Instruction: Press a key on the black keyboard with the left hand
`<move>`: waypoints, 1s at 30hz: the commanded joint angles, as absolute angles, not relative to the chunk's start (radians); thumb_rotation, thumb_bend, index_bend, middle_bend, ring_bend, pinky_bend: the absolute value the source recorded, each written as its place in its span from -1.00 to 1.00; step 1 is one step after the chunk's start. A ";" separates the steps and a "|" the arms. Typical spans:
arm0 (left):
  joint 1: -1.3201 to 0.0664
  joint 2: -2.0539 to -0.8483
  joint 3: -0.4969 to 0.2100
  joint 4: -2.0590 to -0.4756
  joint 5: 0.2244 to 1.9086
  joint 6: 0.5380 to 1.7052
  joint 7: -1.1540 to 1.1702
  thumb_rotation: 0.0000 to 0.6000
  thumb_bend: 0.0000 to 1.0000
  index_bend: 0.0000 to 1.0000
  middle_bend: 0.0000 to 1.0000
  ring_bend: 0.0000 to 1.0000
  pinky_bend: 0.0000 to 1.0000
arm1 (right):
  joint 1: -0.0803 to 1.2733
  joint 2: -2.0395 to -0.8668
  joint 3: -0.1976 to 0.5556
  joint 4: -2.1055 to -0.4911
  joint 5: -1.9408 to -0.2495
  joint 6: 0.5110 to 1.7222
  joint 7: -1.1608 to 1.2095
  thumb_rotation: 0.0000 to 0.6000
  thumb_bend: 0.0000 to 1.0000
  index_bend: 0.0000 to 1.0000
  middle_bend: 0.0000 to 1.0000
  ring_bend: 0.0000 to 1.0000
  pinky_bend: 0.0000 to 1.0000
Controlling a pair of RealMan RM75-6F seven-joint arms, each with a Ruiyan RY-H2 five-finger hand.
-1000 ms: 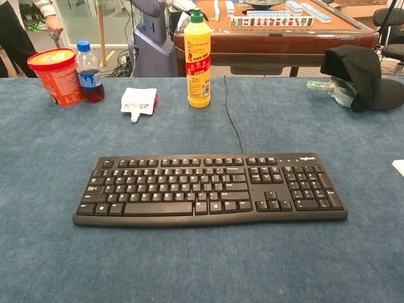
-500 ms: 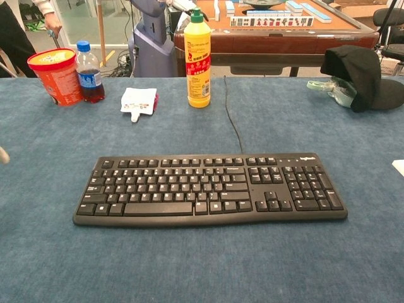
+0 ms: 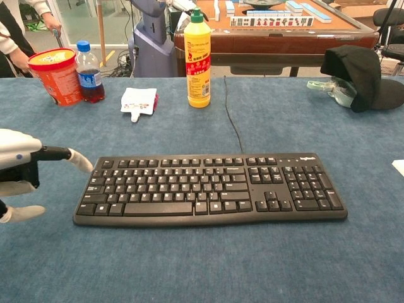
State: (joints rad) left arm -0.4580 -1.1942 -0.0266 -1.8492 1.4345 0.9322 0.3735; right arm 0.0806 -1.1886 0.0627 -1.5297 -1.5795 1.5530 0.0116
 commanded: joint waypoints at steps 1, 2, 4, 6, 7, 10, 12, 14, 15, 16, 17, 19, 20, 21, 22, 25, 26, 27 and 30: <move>-0.485 -1.210 -0.037 -1.856 1.403 0.906 0.399 1.00 -0.41 -0.62 0.97 0.91 1.00 | 0.080 -1.189 0.062 -1.531 -1.581 1.554 0.011 1.00 -0.47 0.10 0.17 -0.01 0.26; -0.494 -1.215 -0.039 -1.856 1.390 0.898 0.414 1.00 -0.41 -0.62 0.97 0.91 1.00 | 0.080 -1.189 0.061 -1.531 -1.582 1.555 0.011 1.00 -0.47 0.10 0.17 -0.01 0.26; -0.507 -1.224 -0.042 -1.860 1.360 0.891 0.443 1.00 -0.41 -0.62 0.97 0.91 1.00 | 0.079 -1.187 0.061 -1.532 -1.583 1.556 0.013 1.00 -0.46 0.10 0.17 -0.01 0.26; -0.517 -1.229 -0.043 -1.868 1.332 0.885 0.469 1.00 -0.41 -0.62 0.97 0.91 1.00 | 0.078 -1.186 0.061 -1.533 -1.585 1.558 0.016 1.00 -0.46 0.10 0.17 -0.01 0.26; -0.524 -1.234 -0.043 -1.872 1.316 0.881 0.483 1.00 -0.41 -0.62 0.97 0.91 1.00 | 0.078 -1.185 0.061 -1.533 -1.585 1.560 0.017 1.00 -0.46 0.10 0.17 -0.01 0.26; -0.543 -1.241 -0.042 -1.878 1.274 0.869 0.514 1.00 -0.41 -0.62 0.97 0.91 1.00 | 0.077 -1.182 0.061 -1.534 -1.586 1.562 0.020 1.00 -0.47 0.10 0.17 -0.01 0.26; -0.554 -1.245 -0.043 -1.878 1.246 0.863 0.525 1.00 -0.41 -0.62 0.97 0.91 1.00 | 0.076 -1.182 0.061 -1.534 -1.586 1.564 0.021 1.00 -0.47 0.10 0.17 -0.01 0.26; -0.570 -1.250 -0.046 -1.875 1.214 0.854 0.535 1.00 -0.41 -0.62 0.97 0.91 1.00 | 0.076 -1.181 0.061 -1.534 -1.587 1.565 0.022 1.00 -0.46 0.10 0.17 -0.01 0.26; -0.577 -1.252 -0.047 -1.873 1.199 0.850 0.542 1.00 -0.41 -0.62 0.97 0.91 1.00 | 0.076 -1.181 0.061 -1.534 -1.587 1.564 0.022 1.00 -0.46 0.10 0.17 -0.01 0.26; -0.584 -1.254 -0.047 -1.872 1.184 0.847 0.549 1.00 -0.41 -0.62 0.97 0.91 1.00 | 0.076 -1.181 0.061 -1.534 -1.587 1.564 0.022 1.00 -0.46 0.10 0.17 -0.01 0.26; -0.593 -1.256 -0.048 -1.871 1.165 0.844 0.558 1.00 -0.41 -0.62 0.97 0.91 1.00 | 0.076 -1.182 0.061 -1.534 -1.587 1.563 0.021 1.00 -0.47 0.10 0.17 -0.01 0.26; -0.606 -1.260 -0.046 -1.872 1.134 0.844 0.576 1.00 -0.41 -0.62 0.97 0.91 1.00 | 0.076 -1.183 0.061 -1.533 -1.585 1.561 0.020 1.00 -0.47 0.10 0.17 -0.01 0.26; -0.612 -1.262 -0.045 -1.872 1.122 0.845 0.585 1.00 -0.41 -0.62 0.97 0.91 1.00 | 0.077 -1.183 0.060 -1.533 -1.585 1.560 0.020 1.00 -0.46 0.10 0.17 -0.01 0.26; -0.617 -1.265 -0.043 -1.873 1.111 0.847 0.594 1.00 -0.41 -0.62 0.97 0.91 1.00 | 0.077 -1.183 0.060 -1.533 -1.586 1.558 0.019 1.00 -0.46 0.10 0.17 -0.01 0.26; -0.624 -1.268 -0.041 -1.876 1.097 0.850 0.604 1.00 -0.41 -0.62 0.97 0.91 1.00 | 0.078 -1.184 0.060 -1.533 -1.587 1.558 0.018 1.00 -0.46 0.10 0.17 -0.01 0.26; -0.638 -1.274 -0.035 -1.880 1.070 0.856 0.624 1.00 -0.41 -0.62 0.97 0.91 1.00 | 0.078 -1.184 0.058 -1.534 -1.589 1.559 0.018 1.00 -0.46 0.10 0.17 -0.01 0.26; -0.644 -1.276 -0.033 -1.882 1.059 0.859 0.631 1.00 -0.41 -0.62 0.97 0.91 1.00 | 0.077 -1.184 0.059 -1.534 -1.590 1.560 0.018 1.00 -0.46 0.10 0.17 -0.01 0.26; -0.648 -1.277 -0.030 -1.883 1.052 0.862 0.636 1.00 -0.41 -0.61 0.97 0.91 1.00 | 0.077 -1.183 0.059 -1.534 -1.590 1.562 0.019 1.00 -0.46 0.10 0.17 -0.01 0.26; -0.660 -1.280 -0.021 -1.887 1.031 0.869 0.649 1.00 -0.41 -0.61 0.97 0.91 1.00 | 0.076 -1.182 0.060 -1.535 -1.590 1.564 0.020 1.00 -0.47 0.10 0.17 -0.01 0.26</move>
